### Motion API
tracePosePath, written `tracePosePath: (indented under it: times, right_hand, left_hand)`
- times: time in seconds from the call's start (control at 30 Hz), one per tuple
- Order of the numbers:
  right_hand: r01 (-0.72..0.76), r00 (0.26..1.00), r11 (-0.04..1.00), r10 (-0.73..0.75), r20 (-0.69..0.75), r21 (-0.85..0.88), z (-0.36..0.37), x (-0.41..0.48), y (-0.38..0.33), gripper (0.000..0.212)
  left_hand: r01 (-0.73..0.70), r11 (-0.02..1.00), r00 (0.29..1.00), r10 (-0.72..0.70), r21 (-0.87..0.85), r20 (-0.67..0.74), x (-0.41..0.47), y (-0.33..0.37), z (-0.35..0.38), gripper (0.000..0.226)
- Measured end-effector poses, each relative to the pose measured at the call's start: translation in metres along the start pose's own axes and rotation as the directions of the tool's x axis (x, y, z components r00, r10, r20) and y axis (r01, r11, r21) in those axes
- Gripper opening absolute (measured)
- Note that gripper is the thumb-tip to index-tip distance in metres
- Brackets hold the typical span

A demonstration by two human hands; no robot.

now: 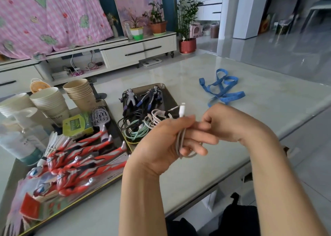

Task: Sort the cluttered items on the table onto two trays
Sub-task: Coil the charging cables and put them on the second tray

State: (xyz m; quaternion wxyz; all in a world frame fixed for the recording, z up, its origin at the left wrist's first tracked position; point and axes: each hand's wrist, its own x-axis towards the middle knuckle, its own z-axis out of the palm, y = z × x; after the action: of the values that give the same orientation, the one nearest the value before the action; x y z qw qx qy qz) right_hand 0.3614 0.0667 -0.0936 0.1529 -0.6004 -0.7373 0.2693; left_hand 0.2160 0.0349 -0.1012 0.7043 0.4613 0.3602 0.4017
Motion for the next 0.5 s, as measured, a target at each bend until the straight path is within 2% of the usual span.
tracePosePath:
  times: [0.13,0.23,0.3,0.37,0.43,0.5]
  right_hand:
    - [-0.035,0.998,0.999,0.035,-0.042,0.003,0.003,0.0,-0.002,0.029]
    - [-0.017,0.997,1.0,0.019,-0.081,0.023,0.005,0.003,-0.004,0.029]
    - [0.019,0.989,0.998,-0.01,-0.148,0.061,0.007,0.004,-0.01,0.035]
    - [0.079,0.98,0.99,-0.056,-0.19,0.113,0.011,0.005,-0.018,0.038]
    - [0.138,0.978,0.967,-0.099,-0.185,0.213,0.015,0.005,-0.026,0.029]
    - [0.184,0.979,0.915,-0.137,-0.154,0.359,0.018,0.004,-0.032,0.022]
  left_hand:
    - [0.202,0.938,0.979,-0.188,0.281,-0.077,0.008,-0.012,0.001,0.035]
    - [0.25,0.927,0.962,-0.204,0.28,-0.182,0.016,-0.018,0.006,0.04]
    - [0.203,0.96,0.948,-0.144,0.191,-0.285,0.02,-0.019,0.008,0.037]
    - [0.095,0.983,0.897,-0.017,0.155,-0.442,0.027,-0.018,0.006,0.041]
    - [-0.017,0.984,0.828,0.114,0.179,-0.548,0.031,-0.017,0.004,0.053]
    - [-0.131,0.987,0.782,0.16,0.093,-0.602,0.029,-0.014,0.002,0.054]
